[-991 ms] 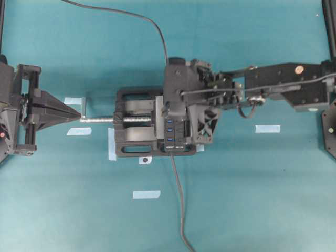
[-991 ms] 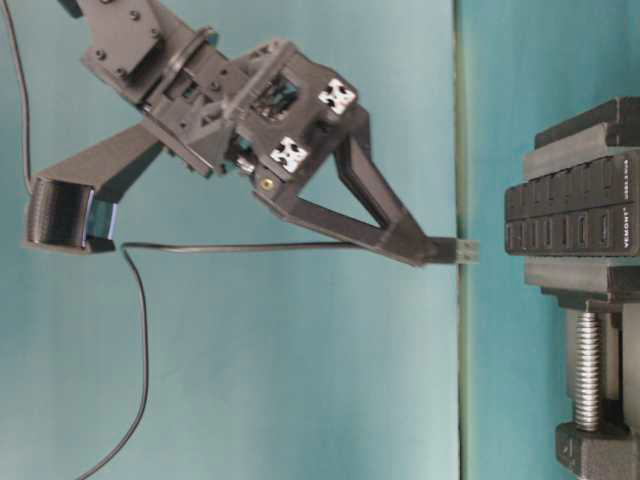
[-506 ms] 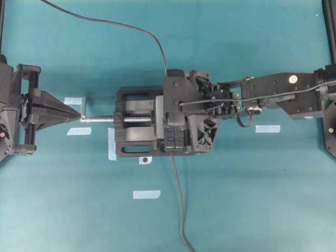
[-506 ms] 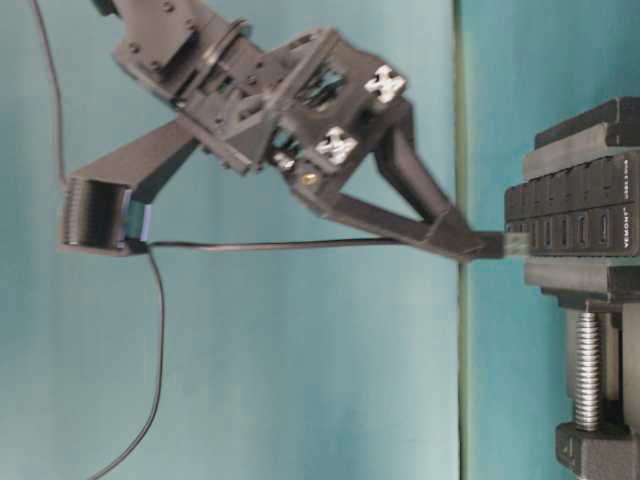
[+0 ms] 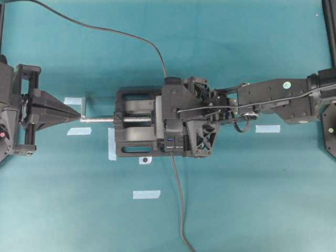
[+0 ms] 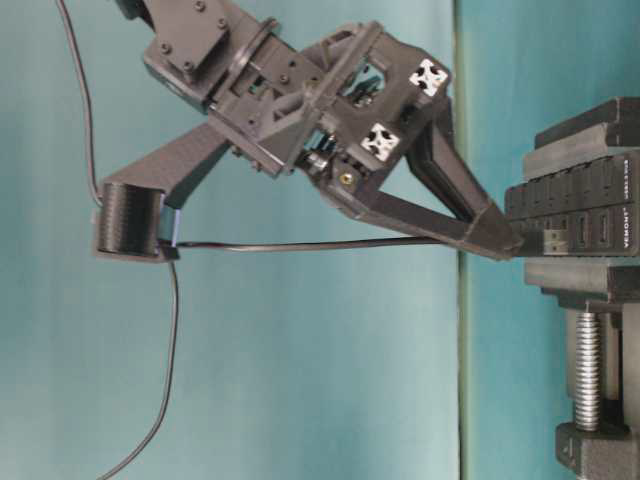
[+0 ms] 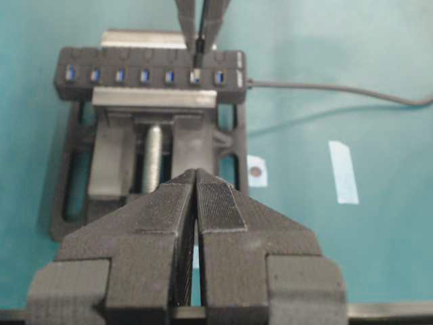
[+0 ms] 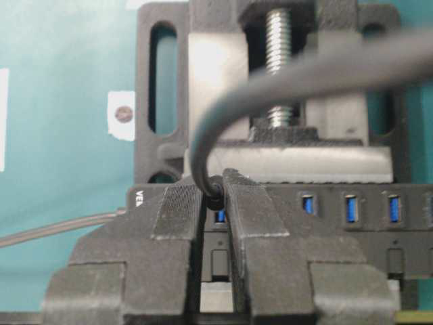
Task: Insert the USB into the second port from the front of the fixed hub.
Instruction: 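Carry the held plug over the hub to the second port from the front, then align the plug tip with the second port using the right gripper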
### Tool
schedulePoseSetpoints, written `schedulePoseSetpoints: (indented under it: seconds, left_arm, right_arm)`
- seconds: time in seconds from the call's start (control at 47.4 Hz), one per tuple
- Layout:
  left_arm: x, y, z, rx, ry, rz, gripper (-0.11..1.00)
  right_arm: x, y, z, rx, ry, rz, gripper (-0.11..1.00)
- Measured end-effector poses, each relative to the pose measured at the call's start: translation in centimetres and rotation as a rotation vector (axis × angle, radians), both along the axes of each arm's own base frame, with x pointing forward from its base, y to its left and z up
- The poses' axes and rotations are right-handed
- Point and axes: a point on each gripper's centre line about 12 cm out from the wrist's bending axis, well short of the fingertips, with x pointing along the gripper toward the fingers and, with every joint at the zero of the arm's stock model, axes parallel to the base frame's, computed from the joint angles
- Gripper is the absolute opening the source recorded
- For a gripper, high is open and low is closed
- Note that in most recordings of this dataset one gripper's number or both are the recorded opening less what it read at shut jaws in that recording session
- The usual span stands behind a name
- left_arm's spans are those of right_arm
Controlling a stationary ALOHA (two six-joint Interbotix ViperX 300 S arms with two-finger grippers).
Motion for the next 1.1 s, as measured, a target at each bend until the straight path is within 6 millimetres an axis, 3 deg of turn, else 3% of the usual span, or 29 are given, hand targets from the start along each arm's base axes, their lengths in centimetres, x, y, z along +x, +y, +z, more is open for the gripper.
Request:
schedulePoseSetpoints:
  seconds: [1.096]
  left_arm:
    - [0.02, 0.00, -0.03, -0.001, 0.002, 0.000, 0.00]
  right_arm:
    - [-0.47, -0.14, -0.71, 0.006, 0.029, -0.012, 0.08]
